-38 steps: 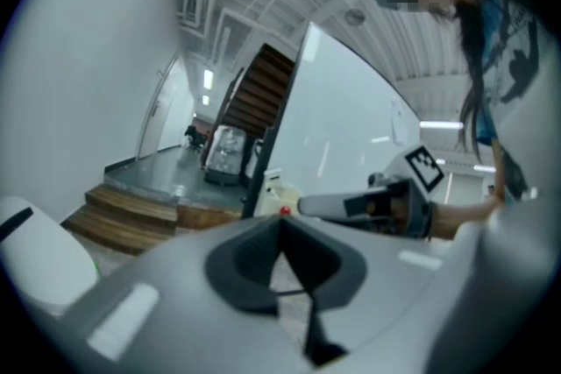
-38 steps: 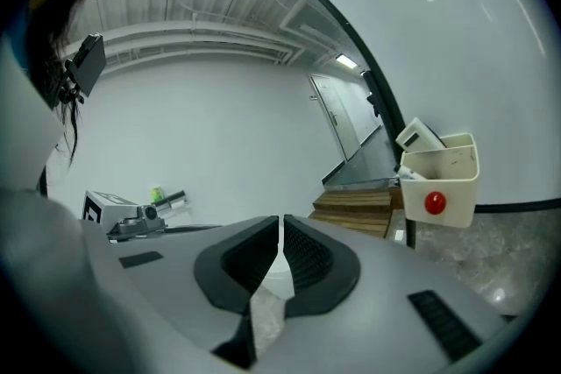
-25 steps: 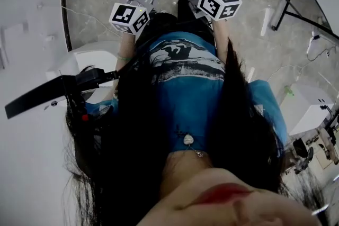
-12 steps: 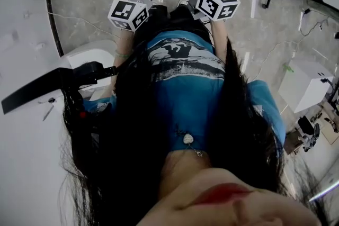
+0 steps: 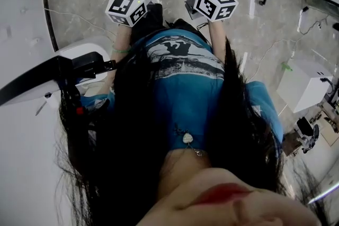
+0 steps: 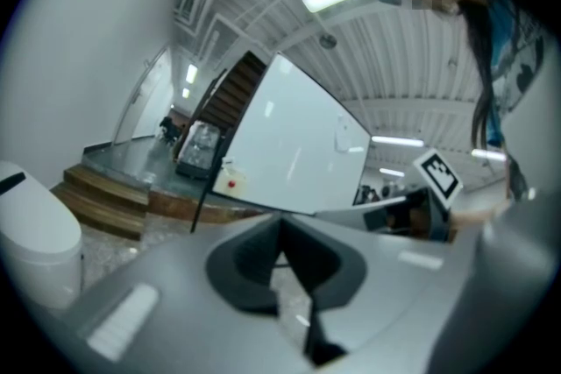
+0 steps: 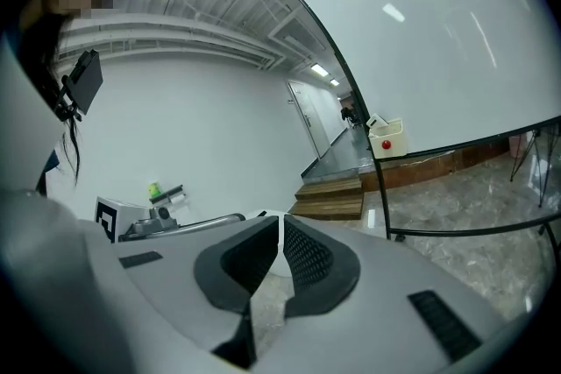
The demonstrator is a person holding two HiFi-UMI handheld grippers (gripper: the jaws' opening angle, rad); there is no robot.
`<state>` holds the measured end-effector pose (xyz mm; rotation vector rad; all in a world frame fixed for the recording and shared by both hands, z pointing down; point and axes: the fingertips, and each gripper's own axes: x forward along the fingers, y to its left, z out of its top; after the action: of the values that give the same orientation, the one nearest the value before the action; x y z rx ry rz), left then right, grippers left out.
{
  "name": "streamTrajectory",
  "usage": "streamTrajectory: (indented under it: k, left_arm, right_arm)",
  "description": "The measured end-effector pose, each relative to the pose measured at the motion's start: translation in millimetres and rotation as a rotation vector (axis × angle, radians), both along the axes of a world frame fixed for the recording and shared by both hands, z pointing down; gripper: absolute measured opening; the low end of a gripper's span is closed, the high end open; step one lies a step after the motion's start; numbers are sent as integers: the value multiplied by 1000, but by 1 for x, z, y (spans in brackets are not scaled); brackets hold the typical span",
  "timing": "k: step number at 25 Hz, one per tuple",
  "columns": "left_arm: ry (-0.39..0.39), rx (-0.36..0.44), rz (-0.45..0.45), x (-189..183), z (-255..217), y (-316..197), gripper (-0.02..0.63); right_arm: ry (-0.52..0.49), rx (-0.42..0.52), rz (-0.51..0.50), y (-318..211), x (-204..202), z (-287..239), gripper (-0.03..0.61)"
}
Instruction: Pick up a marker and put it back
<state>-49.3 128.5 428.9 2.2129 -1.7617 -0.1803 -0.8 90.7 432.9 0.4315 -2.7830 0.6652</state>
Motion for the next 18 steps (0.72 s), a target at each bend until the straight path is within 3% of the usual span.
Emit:
streamTrajectory:
  k: [13,18]
  left_arm:
    - [-16,-24,-16,158,16,83,-9]
    - [-21,-25,-26,194,24,114,-9]
  right_arm:
    - [-39,-18,-33,79,145,17,26]
    - [-51,-14,-46,107,179,23,26]
